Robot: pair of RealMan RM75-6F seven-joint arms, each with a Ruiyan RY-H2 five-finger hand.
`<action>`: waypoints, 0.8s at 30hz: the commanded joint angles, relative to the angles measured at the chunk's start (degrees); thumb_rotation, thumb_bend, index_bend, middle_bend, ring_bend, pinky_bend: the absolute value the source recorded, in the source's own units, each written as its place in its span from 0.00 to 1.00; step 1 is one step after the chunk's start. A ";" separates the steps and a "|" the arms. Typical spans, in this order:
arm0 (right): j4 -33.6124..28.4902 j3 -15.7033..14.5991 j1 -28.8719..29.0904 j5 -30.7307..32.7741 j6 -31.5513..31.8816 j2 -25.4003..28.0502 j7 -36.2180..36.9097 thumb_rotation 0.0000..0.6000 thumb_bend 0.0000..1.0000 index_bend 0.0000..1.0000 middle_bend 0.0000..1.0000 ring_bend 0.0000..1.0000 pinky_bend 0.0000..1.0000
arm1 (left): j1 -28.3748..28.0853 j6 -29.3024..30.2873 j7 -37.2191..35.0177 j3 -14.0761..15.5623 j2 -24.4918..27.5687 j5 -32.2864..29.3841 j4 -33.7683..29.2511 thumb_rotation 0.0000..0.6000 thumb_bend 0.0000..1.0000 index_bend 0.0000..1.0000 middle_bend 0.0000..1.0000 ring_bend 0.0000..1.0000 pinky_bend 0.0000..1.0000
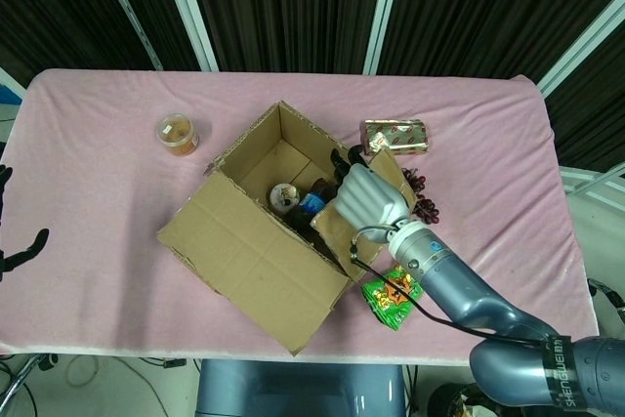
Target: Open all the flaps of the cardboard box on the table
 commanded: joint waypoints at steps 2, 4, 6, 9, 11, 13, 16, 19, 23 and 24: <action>-2.17 -1.52 3.19 3.50 0.43 1.83 -2.84 1.00 0.54 0.35 0.25 0.07 0.22 | -0.01 -0.16 0.10 -0.07 0.04 -0.16 -0.09 1.00 0.23 0.00 0.04 0.00 0.02; -2.79 -1.77 4.19 4.53 0.37 2.30 -3.40 1.00 0.52 0.35 0.25 0.07 0.22 | -0.01 -0.18 0.14 -0.07 0.08 -0.12 -0.11 1.00 0.23 0.00 0.04 0.00 0.02; -3.39 -1.98 5.20 5.47 0.24 2.81 -3.82 1.00 0.52 0.35 0.25 0.07 0.22 | 0.00 -0.18 0.25 -0.10 0.09 -0.13 -0.13 1.00 0.23 0.00 0.04 0.00 0.02; -4.21 -2.64 6.80 6.73 0.01 3.62 -5.01 1.00 0.51 0.35 0.25 0.07 0.22 | 0.02 -0.22 0.35 -0.11 0.10 -0.13 -0.16 1.00 0.23 0.00 0.04 0.00 0.02; -4.65 -2.98 7.72 7.42 -0.14 4.02 -5.71 1.00 0.50 0.35 0.25 0.07 0.22 | 0.00 -0.25 0.42 -0.14 0.09 -0.15 -0.13 1.00 0.23 0.00 0.04 0.00 0.02; -5.16 -3.23 8.67 8.12 -0.27 4.47 -6.23 1.00 0.49 0.35 0.25 0.07 0.22 | -0.01 -0.33 0.46 -0.18 0.11 -0.22 -0.18 1.00 0.23 0.00 0.04 0.00 0.02; -5.84 -3.55 9.82 8.87 -0.38 5.19 -6.82 1.00 0.46 0.35 0.24 0.07 0.22 | 0.00 -0.36 0.55 -0.17 0.15 -0.19 -0.18 1.00 0.23 0.00 0.04 0.00 0.01; -6.37 -4.08 10.95 9.68 -0.45 6.11 -7.68 1.00 0.39 0.35 0.24 0.07 0.22 | 0.00 -0.40 0.49 -0.22 0.13 -0.23 -0.12 1.00 0.23 0.00 0.04 0.00 0.01; -7.01 -4.71 12.10 10.44 -0.57 7.45 -8.66 1.00 0.31 0.35 0.24 0.07 0.22 | -0.01 -0.52 0.50 -0.27 0.19 -0.34 -0.15 1.00 0.23 0.00 0.04 0.00 0.01; -7.20 -4.86 12.28 10.50 -0.56 7.85 -8.82 1.00 0.30 0.35 0.24 0.07 0.22 | -0.02 -0.55 0.55 -0.27 0.18 -0.34 -0.12 1.00 0.23 0.00 0.04 0.00 0.01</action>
